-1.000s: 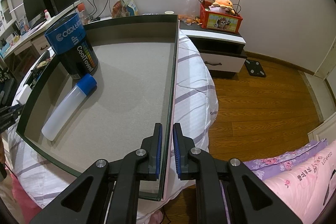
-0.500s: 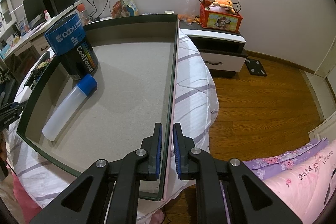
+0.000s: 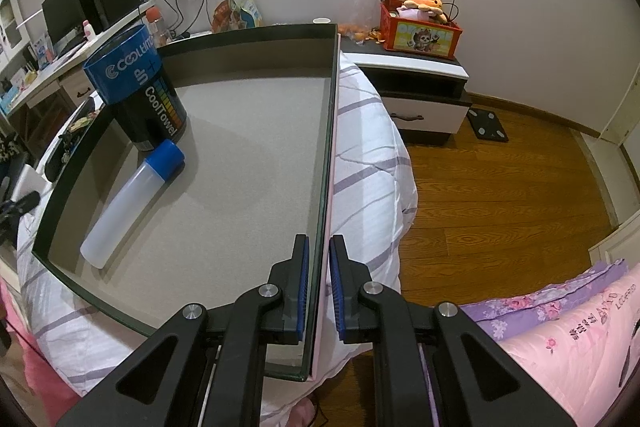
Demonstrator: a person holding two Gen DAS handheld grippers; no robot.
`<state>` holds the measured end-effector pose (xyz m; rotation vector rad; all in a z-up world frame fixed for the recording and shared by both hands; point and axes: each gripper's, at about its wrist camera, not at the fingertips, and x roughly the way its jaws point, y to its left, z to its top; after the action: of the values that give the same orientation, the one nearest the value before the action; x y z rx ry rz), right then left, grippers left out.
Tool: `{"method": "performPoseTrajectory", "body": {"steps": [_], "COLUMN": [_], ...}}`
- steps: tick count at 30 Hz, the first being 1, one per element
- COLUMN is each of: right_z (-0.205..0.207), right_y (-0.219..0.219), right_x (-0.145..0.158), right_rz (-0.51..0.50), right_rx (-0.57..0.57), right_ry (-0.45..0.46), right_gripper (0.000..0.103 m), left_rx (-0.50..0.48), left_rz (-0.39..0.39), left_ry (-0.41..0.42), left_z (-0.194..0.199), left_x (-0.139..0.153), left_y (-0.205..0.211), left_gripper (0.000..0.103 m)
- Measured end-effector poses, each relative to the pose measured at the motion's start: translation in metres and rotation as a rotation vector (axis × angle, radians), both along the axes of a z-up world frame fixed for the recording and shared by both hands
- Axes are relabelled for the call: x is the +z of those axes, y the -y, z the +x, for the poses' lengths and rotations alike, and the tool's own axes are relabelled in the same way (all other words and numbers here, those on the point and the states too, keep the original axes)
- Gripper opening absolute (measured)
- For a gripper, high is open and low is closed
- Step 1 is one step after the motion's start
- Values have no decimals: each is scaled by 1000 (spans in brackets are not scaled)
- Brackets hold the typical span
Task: Organize rigid objects
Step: 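Carry the white charger with the left gripper over the tray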
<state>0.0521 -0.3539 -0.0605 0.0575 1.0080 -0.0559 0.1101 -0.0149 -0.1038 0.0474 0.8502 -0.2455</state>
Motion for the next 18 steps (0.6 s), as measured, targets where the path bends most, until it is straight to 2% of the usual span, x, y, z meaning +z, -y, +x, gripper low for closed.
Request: {"method": "performPoseTrajectory", "body": {"steps": [9,18], "right_z": [-1,1], "right_y": [2,3], "right_x": [-3,0], "right_rz": [18,22], "right_rx": [-3,3], "right_ry": [1,2], "right_gripper": [12,12], "left_rx": [-82,-205], "left_rz": [4,-9], "left_ry": [122,159], "left_z": [-30,-43], "left_x": [47,68], "left_y": [28,75], "left_gripper": [23,23]}}
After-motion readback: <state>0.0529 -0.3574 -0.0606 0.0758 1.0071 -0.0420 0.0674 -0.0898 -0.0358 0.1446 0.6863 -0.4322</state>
